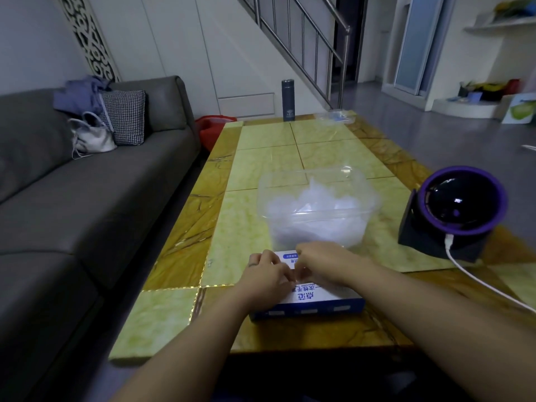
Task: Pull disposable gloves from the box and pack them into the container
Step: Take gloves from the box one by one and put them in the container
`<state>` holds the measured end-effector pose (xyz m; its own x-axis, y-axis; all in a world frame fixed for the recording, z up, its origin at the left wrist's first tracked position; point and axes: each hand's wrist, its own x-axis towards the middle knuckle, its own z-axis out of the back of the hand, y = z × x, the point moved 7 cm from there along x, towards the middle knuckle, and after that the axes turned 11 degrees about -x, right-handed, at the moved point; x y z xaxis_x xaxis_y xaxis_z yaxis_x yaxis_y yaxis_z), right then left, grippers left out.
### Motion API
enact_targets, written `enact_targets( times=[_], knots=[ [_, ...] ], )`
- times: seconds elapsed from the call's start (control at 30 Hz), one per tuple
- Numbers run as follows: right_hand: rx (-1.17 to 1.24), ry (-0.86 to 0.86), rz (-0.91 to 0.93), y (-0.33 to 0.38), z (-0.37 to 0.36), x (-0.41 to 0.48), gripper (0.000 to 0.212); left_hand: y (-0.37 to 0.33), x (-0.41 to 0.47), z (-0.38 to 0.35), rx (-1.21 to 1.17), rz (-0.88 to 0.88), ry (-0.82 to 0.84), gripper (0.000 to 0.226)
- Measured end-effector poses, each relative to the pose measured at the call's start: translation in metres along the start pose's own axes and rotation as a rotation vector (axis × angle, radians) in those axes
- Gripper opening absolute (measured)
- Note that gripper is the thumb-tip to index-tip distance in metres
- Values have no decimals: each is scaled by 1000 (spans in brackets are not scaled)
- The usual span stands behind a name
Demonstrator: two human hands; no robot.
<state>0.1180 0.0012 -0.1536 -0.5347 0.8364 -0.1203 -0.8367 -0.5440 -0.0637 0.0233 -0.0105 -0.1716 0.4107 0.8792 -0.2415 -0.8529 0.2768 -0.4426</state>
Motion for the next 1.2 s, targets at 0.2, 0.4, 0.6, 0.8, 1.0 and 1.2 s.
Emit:
enact_targets(
  times=[0.2,0.4,0.6,0.8,1.0,1.2],
  knots=[
    [30,-101,8,-1,9,-12,11,7,1,-1,-71,-29,-95,50],
    [-75,-181,72,10,47,-30,9,6,0,2,-107,-5,-59,53],
    [30,-365,-62,-12,95,-42,8,7,0,3,-122,39,-48,54],
    [337,-683,-161,-37,141,-58,8,5,-9,6,-194,34,51,74],
    [346,-576,-179,-44,133,-62,13,-20,-38,48,-981,-121,276,58],
    [375,-449,-173,-34,118,-55,8,-23,-34,84,-1290,-78,-44,49]
  ],
)
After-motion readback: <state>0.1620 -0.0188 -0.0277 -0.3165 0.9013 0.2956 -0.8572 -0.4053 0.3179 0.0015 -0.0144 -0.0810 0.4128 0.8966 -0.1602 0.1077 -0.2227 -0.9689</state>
